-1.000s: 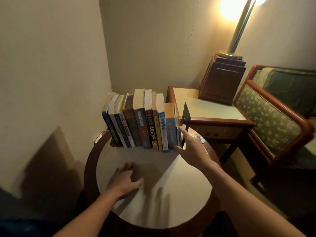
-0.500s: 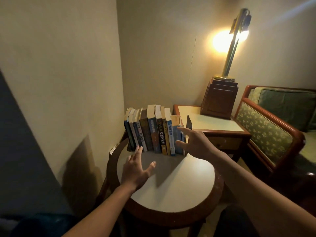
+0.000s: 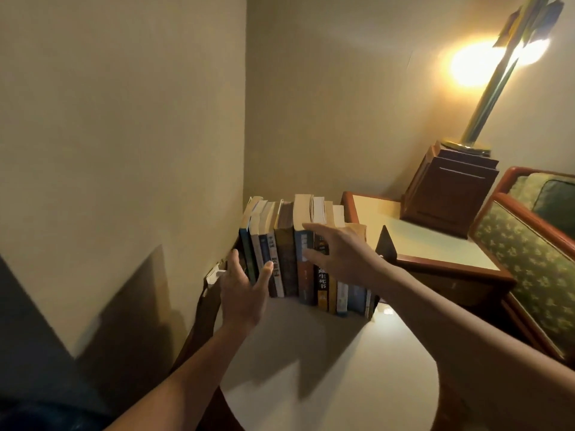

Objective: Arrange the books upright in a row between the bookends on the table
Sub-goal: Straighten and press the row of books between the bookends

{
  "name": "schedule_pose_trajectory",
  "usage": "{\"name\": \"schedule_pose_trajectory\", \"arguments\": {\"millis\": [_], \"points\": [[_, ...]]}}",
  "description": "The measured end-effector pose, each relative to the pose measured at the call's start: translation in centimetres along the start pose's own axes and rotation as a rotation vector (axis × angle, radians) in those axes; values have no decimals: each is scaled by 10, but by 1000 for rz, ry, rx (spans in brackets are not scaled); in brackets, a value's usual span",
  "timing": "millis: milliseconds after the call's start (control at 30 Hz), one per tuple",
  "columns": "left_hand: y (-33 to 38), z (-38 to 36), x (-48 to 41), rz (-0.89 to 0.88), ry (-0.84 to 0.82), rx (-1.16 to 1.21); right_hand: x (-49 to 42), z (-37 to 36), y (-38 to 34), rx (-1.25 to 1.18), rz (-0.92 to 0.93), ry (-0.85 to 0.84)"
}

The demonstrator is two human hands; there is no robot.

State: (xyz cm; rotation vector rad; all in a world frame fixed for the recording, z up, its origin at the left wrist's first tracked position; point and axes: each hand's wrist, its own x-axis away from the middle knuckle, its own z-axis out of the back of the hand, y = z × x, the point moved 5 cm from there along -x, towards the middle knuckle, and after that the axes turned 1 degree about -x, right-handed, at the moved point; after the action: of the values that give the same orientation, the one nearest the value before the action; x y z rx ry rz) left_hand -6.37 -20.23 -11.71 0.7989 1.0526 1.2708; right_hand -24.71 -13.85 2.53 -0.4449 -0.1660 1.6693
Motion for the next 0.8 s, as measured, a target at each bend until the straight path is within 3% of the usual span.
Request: {"name": "schedule_pose_trajectory", "arguments": {"millis": [100,333,600,800], "points": [[-8,-13,-38,39,96,120,-49,-9,1,44,49,-38],[10,-55,-73,-106,337,376,-163,-32,8,59,10,-67],[0,-84,-70,-277,584,283,-225,-70,29,112,4,-237],[-2,-90,-75,-364,677,176,-224,-70,40,136,2,-223]]}}
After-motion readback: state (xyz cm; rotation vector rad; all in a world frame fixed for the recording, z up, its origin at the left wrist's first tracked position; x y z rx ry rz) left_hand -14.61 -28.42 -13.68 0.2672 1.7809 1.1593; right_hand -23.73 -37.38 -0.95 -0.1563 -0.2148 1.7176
